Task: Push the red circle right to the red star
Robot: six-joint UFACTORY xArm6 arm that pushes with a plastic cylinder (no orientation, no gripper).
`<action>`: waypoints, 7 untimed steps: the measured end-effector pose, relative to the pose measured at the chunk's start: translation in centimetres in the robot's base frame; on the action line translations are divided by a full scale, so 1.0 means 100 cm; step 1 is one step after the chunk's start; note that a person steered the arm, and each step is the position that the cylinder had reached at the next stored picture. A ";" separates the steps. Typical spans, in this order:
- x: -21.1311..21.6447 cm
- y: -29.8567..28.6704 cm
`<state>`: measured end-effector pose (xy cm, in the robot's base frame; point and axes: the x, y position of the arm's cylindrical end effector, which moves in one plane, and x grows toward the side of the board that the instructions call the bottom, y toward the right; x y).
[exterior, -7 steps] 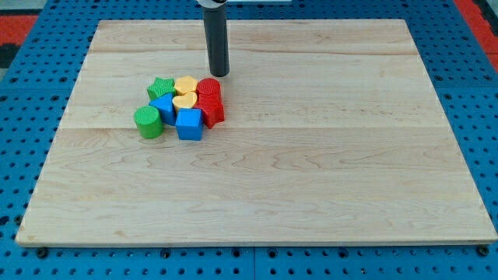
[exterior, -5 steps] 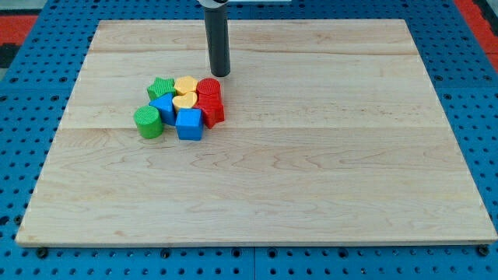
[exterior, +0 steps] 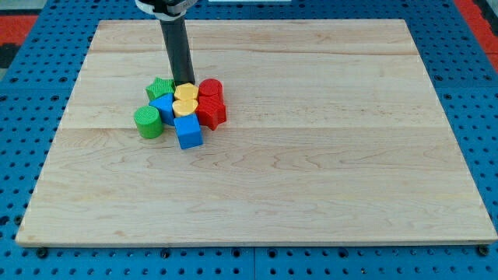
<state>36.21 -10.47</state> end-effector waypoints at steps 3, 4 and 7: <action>0.012 0.004; 0.011 0.031; 0.038 0.138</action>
<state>40.05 3.35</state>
